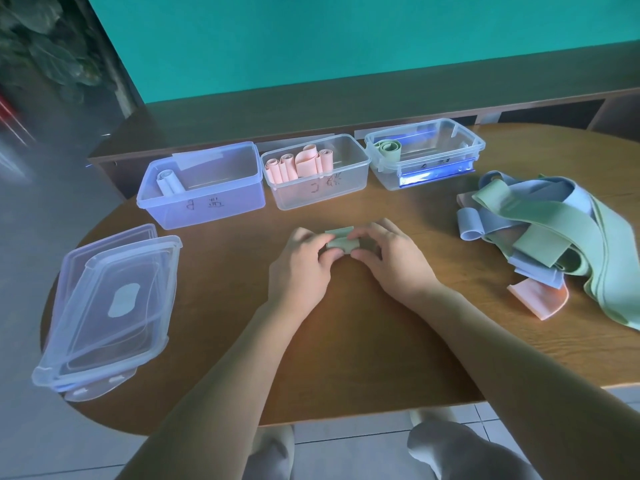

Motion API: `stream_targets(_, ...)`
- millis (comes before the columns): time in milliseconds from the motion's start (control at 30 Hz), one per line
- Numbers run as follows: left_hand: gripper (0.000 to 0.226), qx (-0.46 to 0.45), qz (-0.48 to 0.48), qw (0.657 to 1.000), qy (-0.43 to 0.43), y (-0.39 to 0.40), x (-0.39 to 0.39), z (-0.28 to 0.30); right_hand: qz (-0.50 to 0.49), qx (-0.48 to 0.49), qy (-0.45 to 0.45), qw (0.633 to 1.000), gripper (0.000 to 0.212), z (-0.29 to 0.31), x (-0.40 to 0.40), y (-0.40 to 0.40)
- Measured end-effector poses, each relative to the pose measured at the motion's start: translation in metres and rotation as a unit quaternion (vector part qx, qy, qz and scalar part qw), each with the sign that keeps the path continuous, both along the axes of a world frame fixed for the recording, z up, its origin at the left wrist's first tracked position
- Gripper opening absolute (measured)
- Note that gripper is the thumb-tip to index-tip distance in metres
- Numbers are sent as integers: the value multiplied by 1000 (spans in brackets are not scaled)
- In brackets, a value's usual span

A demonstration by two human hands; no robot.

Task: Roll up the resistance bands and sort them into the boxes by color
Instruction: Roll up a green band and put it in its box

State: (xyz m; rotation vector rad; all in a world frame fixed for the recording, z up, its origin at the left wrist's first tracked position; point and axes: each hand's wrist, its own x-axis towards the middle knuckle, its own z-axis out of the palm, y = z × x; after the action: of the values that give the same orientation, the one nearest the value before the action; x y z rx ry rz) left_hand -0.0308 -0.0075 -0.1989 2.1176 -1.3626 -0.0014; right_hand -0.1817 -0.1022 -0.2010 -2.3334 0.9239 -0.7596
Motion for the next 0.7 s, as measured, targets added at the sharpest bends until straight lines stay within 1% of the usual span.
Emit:
stream_targets(67,32,-14,-2,1000,19,-2,2,-1,-12,2,-4,1000,21,-1,2,-2)
stream_targets(167,31,-92,-24,991,97,-1,7,-4,-28,6,4,1000,21,-2,5,-3)
stream_targets(233,27,-123,-38,986,108,2,9,-4,-33,10,8,999,22,-1,6,-5)
stream_targets(300,30,-119,-41,987,103,2,8,-5,-38,14,12,999,23,-1,7,-7)
stream_targets(467,46,-69,-27,994,77,-5,8,-8,-50,11,26,998,27,0,10,-9)
stream_targets(633,51,-36,-33,998,47,-10,12,-5,-44,30,11,999,28,3,10,-12)
stream_targets(700,53,-25,-37,999,29,-13,13,-4,-40,28,21,999,29,2,10,-14)
